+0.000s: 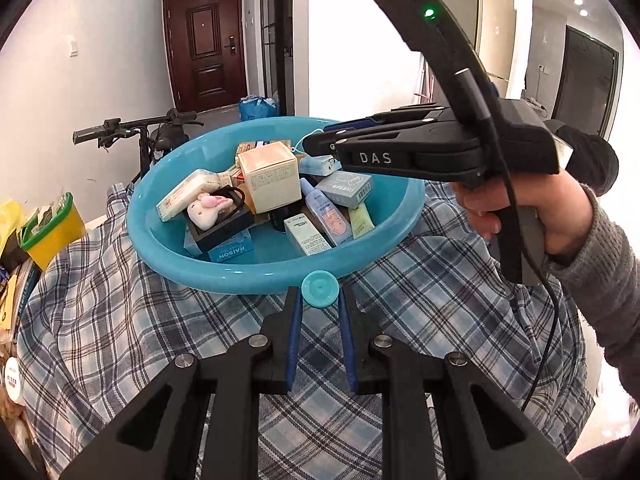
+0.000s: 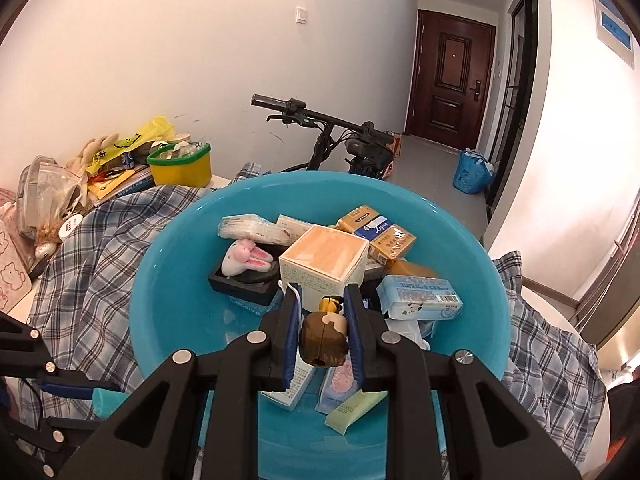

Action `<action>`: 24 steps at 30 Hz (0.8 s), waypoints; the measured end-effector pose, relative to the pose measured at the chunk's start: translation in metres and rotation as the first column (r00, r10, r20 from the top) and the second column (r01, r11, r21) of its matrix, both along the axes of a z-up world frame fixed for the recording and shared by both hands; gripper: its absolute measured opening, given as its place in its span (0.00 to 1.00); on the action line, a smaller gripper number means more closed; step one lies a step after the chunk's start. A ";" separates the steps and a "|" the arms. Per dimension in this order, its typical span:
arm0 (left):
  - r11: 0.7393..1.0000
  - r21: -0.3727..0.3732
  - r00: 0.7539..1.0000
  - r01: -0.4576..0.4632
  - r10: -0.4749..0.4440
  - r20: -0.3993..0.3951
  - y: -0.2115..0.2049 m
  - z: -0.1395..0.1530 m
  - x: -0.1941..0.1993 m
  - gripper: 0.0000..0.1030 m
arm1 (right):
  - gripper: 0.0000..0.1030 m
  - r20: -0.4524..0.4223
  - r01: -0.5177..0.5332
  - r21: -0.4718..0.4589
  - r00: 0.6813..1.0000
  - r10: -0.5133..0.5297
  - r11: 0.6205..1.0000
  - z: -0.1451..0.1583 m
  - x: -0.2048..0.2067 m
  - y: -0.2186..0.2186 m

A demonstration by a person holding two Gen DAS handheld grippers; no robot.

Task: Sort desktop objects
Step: 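Lower the figurine into the basin and open the right tool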

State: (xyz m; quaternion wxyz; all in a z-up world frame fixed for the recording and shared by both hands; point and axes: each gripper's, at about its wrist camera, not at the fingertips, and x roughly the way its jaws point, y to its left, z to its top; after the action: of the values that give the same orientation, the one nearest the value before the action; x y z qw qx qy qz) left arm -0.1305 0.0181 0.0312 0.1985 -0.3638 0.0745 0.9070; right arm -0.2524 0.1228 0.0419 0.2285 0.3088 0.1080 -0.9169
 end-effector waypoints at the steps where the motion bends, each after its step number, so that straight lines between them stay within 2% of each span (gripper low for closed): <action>1: 1.000 -0.002 1.000 -0.001 0.001 -0.004 0.000 0.002 0.001 0.19 | 0.20 0.007 0.002 0.008 1.000 -0.002 1.000 -0.001 -0.002 -0.001; 9: 1.000 -0.001 1.000 -0.003 0.003 0.002 0.002 0.003 -0.002 0.19 | 0.20 0.071 0.030 0.059 0.997 -0.034 0.998 -0.013 -0.030 -0.006; 17: 1.000 -0.010 1.000 -0.002 0.002 0.027 0.005 -0.006 -0.007 0.19 | 0.20 0.154 0.085 0.101 0.983 -0.100 0.991 -0.016 -0.086 -0.011; 24: 1.000 -0.009 0.999 -0.004 0.004 0.048 0.001 -0.013 -0.011 0.19 | 0.20 0.182 0.099 0.185 0.974 -0.133 0.978 -0.019 -0.110 -0.018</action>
State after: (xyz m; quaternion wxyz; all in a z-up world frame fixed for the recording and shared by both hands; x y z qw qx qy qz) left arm -0.1419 0.0196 0.0178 0.1969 -0.3866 0.0730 0.8980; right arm -0.3623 0.1052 0.0226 0.1558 0.4211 0.1472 -0.8813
